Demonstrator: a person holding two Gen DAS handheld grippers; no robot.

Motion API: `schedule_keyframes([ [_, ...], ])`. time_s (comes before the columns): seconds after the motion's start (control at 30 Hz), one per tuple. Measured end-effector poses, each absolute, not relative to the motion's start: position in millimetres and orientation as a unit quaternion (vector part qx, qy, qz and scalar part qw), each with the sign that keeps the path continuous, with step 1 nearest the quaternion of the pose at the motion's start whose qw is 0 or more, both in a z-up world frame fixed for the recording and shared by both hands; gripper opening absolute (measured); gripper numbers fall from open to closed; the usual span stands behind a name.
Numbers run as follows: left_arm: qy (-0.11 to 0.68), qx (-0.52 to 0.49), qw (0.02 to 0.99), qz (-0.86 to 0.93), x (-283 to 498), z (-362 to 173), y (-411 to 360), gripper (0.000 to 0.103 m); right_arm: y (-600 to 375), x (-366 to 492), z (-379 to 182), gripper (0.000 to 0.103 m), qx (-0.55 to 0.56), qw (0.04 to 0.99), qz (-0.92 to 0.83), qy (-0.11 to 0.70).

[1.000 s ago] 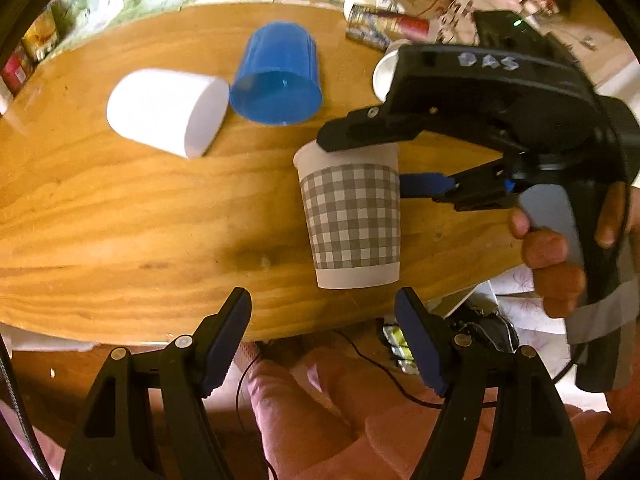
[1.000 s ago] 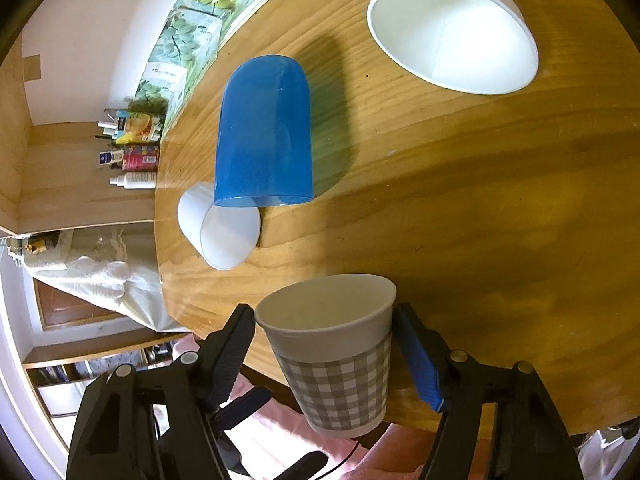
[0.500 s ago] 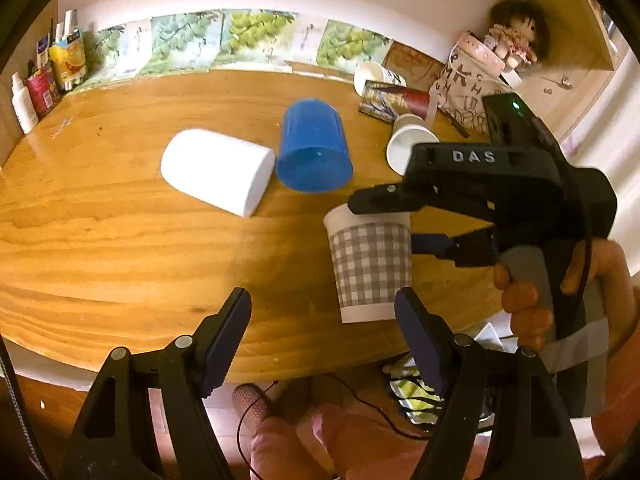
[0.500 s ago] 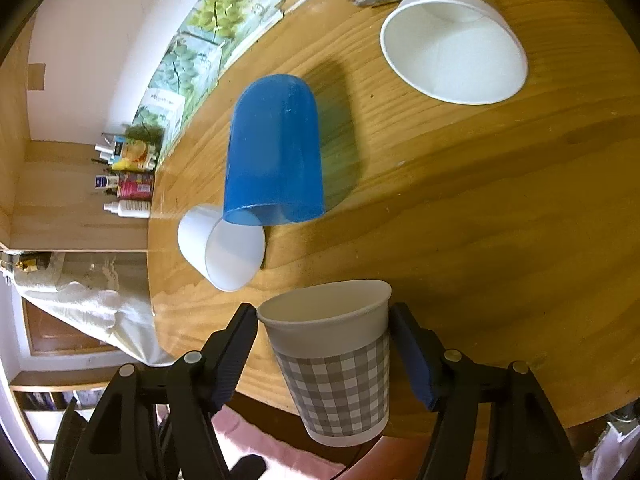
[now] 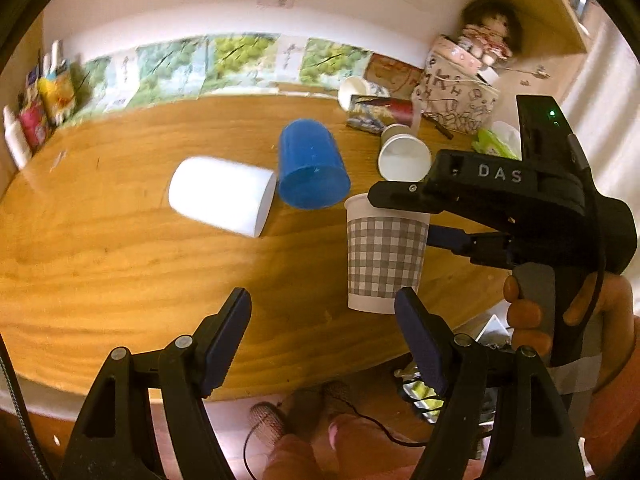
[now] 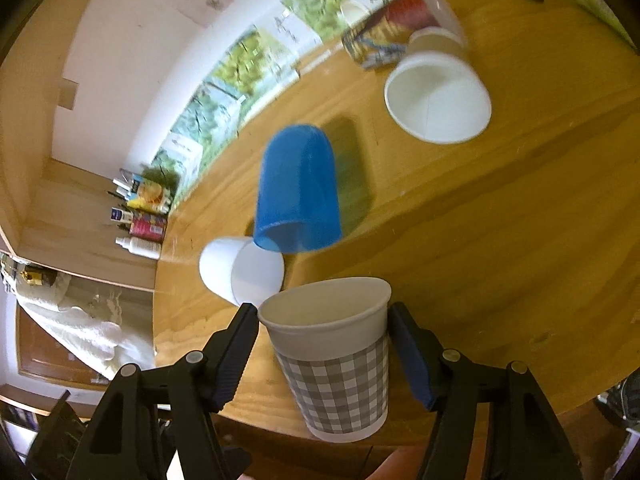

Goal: Flip cup upright
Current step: 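Close the right gripper on the checkered cup while the left gripper releases it, then lower the checkered cup rim up onto the desk and open the right gripper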

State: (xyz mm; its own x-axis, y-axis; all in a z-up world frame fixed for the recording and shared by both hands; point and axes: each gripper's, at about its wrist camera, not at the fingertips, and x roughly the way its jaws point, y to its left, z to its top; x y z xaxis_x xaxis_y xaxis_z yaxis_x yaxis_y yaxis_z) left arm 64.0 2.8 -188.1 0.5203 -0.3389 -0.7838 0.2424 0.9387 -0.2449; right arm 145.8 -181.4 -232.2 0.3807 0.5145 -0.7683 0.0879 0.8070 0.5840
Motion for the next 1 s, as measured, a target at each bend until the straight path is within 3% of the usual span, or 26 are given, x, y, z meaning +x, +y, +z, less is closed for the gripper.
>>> schedule_keyframes([
  [0.5, 0.443, -0.020, 0.872, -0.206, 72.6, -175.8, 9.9, 0.078, -163.4, 109.9, -206.1, 0.067, 0.148, 0.917, 0.085, 0.360],
  [1.0, 0.489, -0.058, 0.857, -0.153, 80.3, -191.3, 46.4, 0.078, -146.6, 91.6, -222.9, 0.067, 0.086, 0.973, 0.043, 0.208],
])
